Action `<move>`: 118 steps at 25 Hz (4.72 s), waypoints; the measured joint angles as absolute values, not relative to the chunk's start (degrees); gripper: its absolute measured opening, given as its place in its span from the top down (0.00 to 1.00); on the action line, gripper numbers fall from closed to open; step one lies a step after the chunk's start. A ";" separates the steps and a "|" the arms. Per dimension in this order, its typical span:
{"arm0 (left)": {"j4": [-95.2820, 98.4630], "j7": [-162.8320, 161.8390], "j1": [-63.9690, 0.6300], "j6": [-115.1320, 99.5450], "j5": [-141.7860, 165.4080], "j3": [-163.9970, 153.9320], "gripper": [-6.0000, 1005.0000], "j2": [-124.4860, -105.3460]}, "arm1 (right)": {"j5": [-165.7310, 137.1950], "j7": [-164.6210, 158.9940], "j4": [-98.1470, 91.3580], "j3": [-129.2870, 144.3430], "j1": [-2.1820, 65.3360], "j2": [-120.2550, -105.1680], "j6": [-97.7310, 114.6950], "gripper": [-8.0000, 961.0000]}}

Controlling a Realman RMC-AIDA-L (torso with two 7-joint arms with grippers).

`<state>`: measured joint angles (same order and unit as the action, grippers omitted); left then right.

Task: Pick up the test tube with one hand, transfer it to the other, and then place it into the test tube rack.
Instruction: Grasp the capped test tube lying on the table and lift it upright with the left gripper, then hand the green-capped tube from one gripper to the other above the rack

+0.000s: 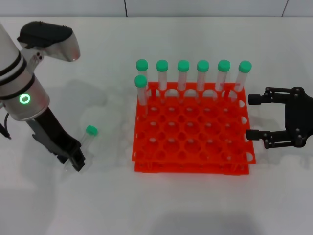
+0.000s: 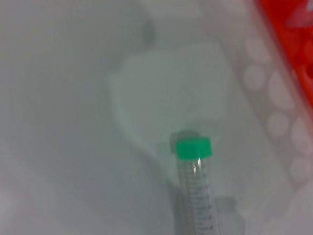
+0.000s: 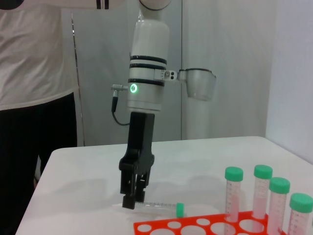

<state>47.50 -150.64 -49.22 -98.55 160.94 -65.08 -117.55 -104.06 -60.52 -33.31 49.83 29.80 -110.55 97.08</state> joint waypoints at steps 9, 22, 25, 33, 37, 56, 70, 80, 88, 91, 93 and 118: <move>46.49 -153.29 -49.46 -98.18 162.28 -66.86 0.56 -118.24 | -104.06 -60.55 -33.31 49.83 29.65 -110.65 97.28 0.18; 46.49 -156.33 -48.98 -96.70 162.35 -67.59 0.69 -118.38 | -104.01 -61.29 -37.38 49.83 27.51 -111.50 99.19 0.18; 46.51 -156.66 -48.96 -96.67 162.34 -67.69 0.74 -118.38 | -104.02 -61.82 -38.47 49.83 26.97 -111.85 99.21 0.18; 52.03 -156.90 -47.54 -96.69 162.31 -67.63 0.81 -118.30 | -104.06 -61.98 -38.68 49.50 26.40 -111.97 99.56 0.18; 65.14 -156.72 -43.49 -97.26 162.20 -67.53 0.81 -118.12 | -103.76 -62.52 -38.69 49.23 26.28 -111.84 100.12 0.18; 83.57 -121.54 -27.87 -70.11 125.65 -66.20 0.81 -119.11 | -103.26 -66.76 -40.68 49.02 26.44 -113.08 99.39 0.18; 47.15 -97.71 -41.98 -87.21 104.02 -58.72 0.81 -112.21 | -103.08 -67.38 -40.79 49.04 28.15 -114.17 97.19 0.18; 41.06 -95.41 -47.00 -89.80 113.76 -59.05 0.81 -112.58 | -102.64 -67.80 -40.74 49.04 28.30 -113.72 96.71 0.18; 40.65 -92.53 -47.29 -89.66 115.39 -59.16 0.81 -113.58 | -101.86 -70.00 -40.20 46.55 28.34 -113.40 97.33 0.18; 40.56 -90.39 -47.31 -89.57 115.59 -59.15 0.81 -114.18 | -98.26 -72.83 -39.33 46.08 28.42 -113.61 97.62 0.18; 40.53 -89.26 -47.32 -89.56 115.63 -59.16 0.81 -114.54 | -95.10 -74.62 -37.62 46.08 28.71 -113.67 97.61 0.18; 40.42 -82.76 -46.68 -86.55 114.98 -58.70 0.81 -117.58 | -80.66 -57.02 -13.14 46.66 33.24 -115.99 97.28 0.18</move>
<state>40.42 -82.76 -46.68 -86.55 114.98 -58.70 -117.58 -80.66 -57.03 -13.14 46.66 33.24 -115.99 97.28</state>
